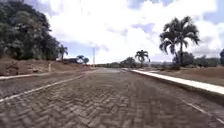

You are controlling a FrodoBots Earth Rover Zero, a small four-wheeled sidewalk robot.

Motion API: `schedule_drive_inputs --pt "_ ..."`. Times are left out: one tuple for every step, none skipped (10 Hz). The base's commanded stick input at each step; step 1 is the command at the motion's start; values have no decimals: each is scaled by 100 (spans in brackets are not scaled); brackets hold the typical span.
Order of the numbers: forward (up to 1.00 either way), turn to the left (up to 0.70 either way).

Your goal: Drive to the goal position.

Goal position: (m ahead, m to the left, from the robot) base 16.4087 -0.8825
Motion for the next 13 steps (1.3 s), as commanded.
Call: schedule_drive_inputs --pt "100 0" --pt "100 0" --pt "100 0" --pt "100 0" --pt "100 0" --pt "100 0" --pt "100 0" --pt "100 0" --pt "100 0" --pt "100 0" --pt "100 0" --pt "100 0" --pt "100 0"
